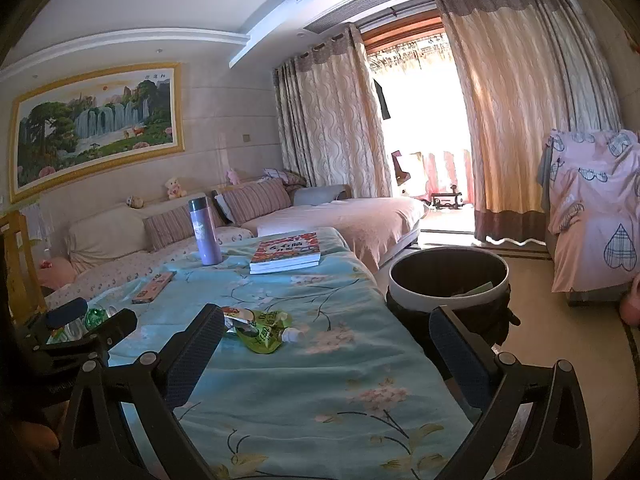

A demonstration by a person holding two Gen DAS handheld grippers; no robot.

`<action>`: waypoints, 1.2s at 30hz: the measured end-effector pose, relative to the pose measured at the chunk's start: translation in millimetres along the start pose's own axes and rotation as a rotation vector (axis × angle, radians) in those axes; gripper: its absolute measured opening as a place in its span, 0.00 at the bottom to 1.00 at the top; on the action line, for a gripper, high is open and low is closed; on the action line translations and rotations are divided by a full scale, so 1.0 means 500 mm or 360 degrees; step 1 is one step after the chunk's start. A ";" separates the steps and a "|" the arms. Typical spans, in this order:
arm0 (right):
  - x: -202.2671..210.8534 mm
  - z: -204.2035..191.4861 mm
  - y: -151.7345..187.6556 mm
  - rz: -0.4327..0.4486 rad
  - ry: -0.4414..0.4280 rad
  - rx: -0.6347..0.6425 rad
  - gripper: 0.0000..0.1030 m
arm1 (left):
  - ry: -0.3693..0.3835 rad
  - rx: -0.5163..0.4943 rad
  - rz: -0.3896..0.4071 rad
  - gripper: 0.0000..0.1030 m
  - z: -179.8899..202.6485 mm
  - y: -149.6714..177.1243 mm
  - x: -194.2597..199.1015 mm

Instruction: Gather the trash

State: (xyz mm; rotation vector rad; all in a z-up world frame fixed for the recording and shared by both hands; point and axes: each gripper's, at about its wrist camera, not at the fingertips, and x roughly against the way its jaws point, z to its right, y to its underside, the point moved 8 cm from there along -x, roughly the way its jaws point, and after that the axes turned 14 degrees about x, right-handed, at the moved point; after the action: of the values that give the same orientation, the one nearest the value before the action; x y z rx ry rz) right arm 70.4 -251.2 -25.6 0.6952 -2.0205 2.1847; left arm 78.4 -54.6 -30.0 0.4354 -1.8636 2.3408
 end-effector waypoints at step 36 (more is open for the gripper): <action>-0.006 0.001 0.000 -0.0028 -0.0046 -0.0054 1.00 | -0.0013 -0.0021 -0.0065 1.00 -0.004 0.010 -0.031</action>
State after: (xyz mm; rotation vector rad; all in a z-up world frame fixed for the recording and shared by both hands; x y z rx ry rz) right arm 73.2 -251.2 -26.6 0.7420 -2.0518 2.1380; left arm 91.5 -52.6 -39.5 0.4782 -1.8543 2.3030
